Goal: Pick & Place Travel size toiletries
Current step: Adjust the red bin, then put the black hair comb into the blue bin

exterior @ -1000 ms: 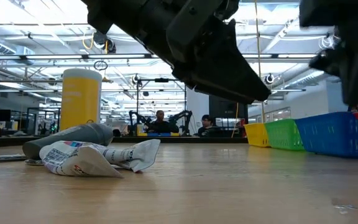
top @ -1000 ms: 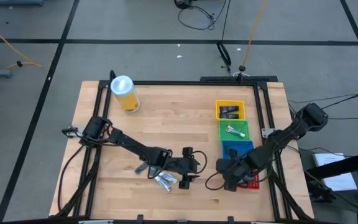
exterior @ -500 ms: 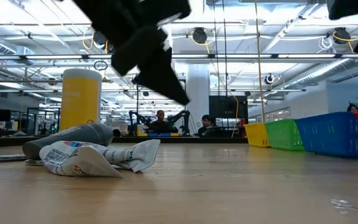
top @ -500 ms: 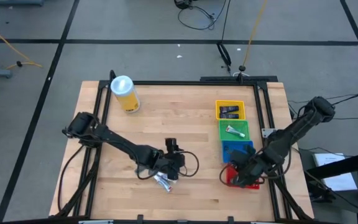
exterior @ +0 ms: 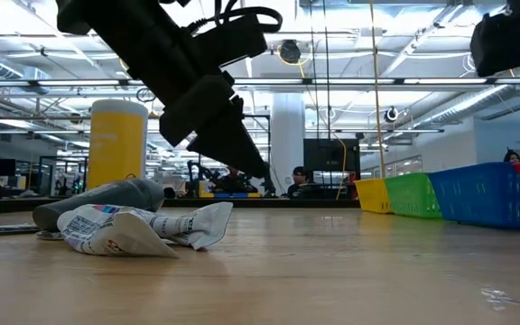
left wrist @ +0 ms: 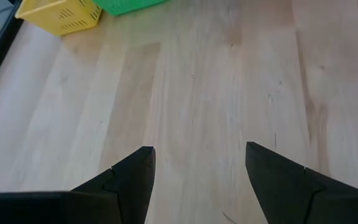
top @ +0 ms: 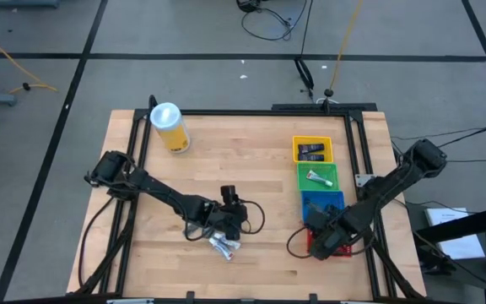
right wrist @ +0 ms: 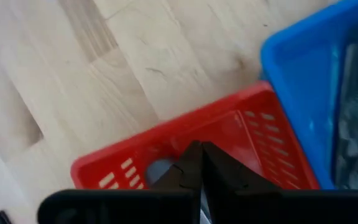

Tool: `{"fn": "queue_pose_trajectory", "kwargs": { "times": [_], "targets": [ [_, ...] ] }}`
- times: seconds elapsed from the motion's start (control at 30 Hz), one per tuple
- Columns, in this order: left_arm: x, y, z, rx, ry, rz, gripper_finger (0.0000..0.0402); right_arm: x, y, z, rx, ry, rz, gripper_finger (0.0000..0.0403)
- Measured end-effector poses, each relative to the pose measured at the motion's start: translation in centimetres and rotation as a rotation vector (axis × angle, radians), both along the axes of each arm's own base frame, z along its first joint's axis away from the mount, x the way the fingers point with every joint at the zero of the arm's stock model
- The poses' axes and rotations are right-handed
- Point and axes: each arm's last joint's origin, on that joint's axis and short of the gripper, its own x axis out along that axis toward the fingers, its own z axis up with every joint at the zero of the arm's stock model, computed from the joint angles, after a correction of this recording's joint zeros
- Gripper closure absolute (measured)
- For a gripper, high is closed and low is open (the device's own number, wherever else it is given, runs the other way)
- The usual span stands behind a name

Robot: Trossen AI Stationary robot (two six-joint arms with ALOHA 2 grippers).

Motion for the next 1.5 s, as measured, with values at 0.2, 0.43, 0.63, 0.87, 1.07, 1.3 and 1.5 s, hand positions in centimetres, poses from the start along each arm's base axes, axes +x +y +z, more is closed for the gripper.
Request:
{"fn": "queue_pose_trajectory", "kwargs": {
  "times": [0.2,0.43,0.63,0.87,1.07,1.3,1.5],
  "targets": [
    [0.1,-0.1,0.1,-0.003,-0.017,-0.007,0.0158,1.4,-0.1,-0.3,0.014,-0.062,0.063,0.0403],
    [0.1,-0.3,0.1,-0.001,-0.015,-0.014,0.0158,1.6,-0.1,0.0,-0.034,-0.094,0.13,0.0403],
    [-0.5,-0.8,1.6,0.055,-0.062,0.008,0.0158,1.8,1.1,3.0,-0.129,-0.257,0.197,0.0403],
    [-3.9,-0.1,7.7,0.129,-0.107,0.053,0.0158,3.7,1.7,4.1,-0.403,-0.682,0.292,0.0401],
    [-8.3,1.7,11.0,0.112,-0.022,0.12,0.0158,6.9,-0.7,2.7,-0.42,-1.008,0.347,0.0375],
    [-11.9,3.2,9.6,-0.028,0.162,0.072,0.0158,9.8,-4.4,0.9,-0.402,-0.996,0.369,0.0322],
    [-15.8,3.6,3.5,-0.195,0.199,0.146,0.0158,10.6,-5.2,-0.1,-0.391,-0.973,0.402,0.0292]
  ]
}}
